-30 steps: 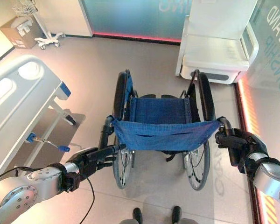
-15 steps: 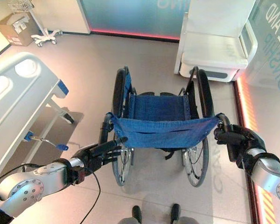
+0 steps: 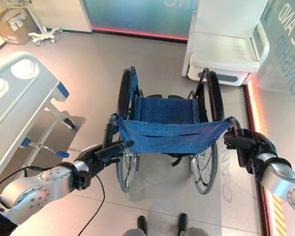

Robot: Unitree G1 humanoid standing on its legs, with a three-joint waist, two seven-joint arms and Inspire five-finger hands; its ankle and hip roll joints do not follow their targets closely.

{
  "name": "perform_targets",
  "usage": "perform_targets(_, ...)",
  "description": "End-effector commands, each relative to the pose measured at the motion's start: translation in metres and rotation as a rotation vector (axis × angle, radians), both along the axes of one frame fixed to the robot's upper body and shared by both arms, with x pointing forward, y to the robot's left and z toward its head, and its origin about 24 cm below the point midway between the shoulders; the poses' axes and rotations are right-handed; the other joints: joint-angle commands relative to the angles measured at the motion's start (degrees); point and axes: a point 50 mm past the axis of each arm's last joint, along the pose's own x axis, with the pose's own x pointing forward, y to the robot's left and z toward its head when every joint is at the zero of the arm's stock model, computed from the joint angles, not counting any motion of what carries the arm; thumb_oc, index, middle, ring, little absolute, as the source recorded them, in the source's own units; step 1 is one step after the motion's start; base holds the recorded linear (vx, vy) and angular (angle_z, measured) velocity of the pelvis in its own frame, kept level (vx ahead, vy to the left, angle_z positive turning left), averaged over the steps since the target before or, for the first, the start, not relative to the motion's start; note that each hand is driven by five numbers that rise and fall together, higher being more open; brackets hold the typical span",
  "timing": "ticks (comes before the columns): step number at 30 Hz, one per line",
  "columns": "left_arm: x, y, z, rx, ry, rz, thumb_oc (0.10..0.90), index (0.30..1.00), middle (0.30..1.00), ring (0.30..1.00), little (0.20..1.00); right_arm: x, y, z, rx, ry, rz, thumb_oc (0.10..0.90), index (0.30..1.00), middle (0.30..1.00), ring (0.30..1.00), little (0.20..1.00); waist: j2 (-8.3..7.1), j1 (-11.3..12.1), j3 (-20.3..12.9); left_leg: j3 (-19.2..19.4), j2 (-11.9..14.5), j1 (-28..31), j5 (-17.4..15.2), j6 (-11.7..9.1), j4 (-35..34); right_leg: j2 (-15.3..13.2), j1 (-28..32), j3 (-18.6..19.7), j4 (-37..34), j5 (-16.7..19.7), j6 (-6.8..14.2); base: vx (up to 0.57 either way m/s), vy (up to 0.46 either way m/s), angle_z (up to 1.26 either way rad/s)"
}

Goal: Push the wheelchair next to the bed

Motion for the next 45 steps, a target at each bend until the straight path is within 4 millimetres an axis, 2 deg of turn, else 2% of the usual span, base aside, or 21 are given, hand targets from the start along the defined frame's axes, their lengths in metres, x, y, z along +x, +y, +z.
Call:
perform_targets(1,0.032,-0.013,0.059,-0.122,-0.343,-0.044,0.400,0.300,0.300,0.300,0.300,0.006,-0.001,-0.008,0.095,-0.065,-0.079,0.400,0.300,0.300,0.300,0.300,2.51,-4.0,1.4,1.1,0.8,-1.9,2.0,-2.4,0.5,-0.8,-1.6,0.2,1.1,2.5,1.7,0.00,0.000,0.00)
perform_targets(6,0.034,-0.013,0.063,-0.152,-0.350,-0.052,0.400,0.300,0.300,0.300,0.300,0.007,-0.002,-0.004,0.093,-0.065,-0.077,0.400,0.300,0.300,0.300,0.300,2.50,-4.1,1.6,1.0,0.7,-2.1,2.1,-2.3,0.6,-0.8,-1.9,0.4,1.2,2.6,1.6,0.00,0.000,0.00)
perform_targets(28,0.034,-0.034,0.057,-0.383,-0.315,-0.038,0.400,0.300,0.300,0.300,0.300,0.009,0.008,-0.012,0.086,-0.069,-0.064,0.400,0.300,0.300,0.300,0.300,2.15,-3.9,2.5,0.7,0.5,-2.5,1.6,-1.8,1.7,-1.0,-2.4,-0.1,2.6,2.3,1.1,0.00,-0.002,0.00)
perform_targets(38,0.034,-0.035,0.062,-0.441,-0.341,0.002,0.400,0.300,0.300,0.300,0.300,0.015,0.010,-0.001,-0.038,-0.127,0.070,0.400,0.300,0.300,0.300,0.300,0.92,-3.3,1.8,0.0,1.9,-2.4,0.8,-2.3,4.5,0.2,-1.9,-1.8,5.0,0.4,-0.1,0.03,-0.108,0.01)
perform_targets(42,0.035,-0.030,0.065,-0.473,-0.367,0.047,0.400,0.300,0.300,0.300,0.300,0.020,0.010,0.008,-0.074,-0.138,0.123,0.400,0.300,0.300,0.300,0.300,-0.43,-2.6,1.7,-0.4,3.7,-3.8,-0.3,-3.0,10.5,0.5,-1.6,-3.2,6.8,-0.5,-1.4,0.04,-0.198,0.01)
perform_targets(43,0.036,-0.026,0.065,-0.483,-0.371,0.068,0.400,0.300,0.300,0.300,0.300,0.024,0.009,0.013,-0.088,-0.146,0.139,0.400,0.300,0.300,0.300,0.300,-1.57,-2.0,1.9,-0.5,4.9,-5.3,-1.0,-3.1,17.5,0.4,-1.6,-3.9,8.2,-0.8,-2.3,0.06,-0.296,-0.01)
perform_targets(45,0.037,-0.021,0.065,-0.486,-0.377,0.085,0.400,0.300,0.300,0.300,0.300,0.028,0.009,0.017,-0.103,-0.159,0.158,0.400,0.300,0.300,0.300,0.300,-2.40,-1.3,2.6,-2.6,6.2,-8.6,1.4,-3.8,27.5,0.9,-1.6,-3.8,9.6,-1.5,-3.6,0.06,-0.260,-0.05)
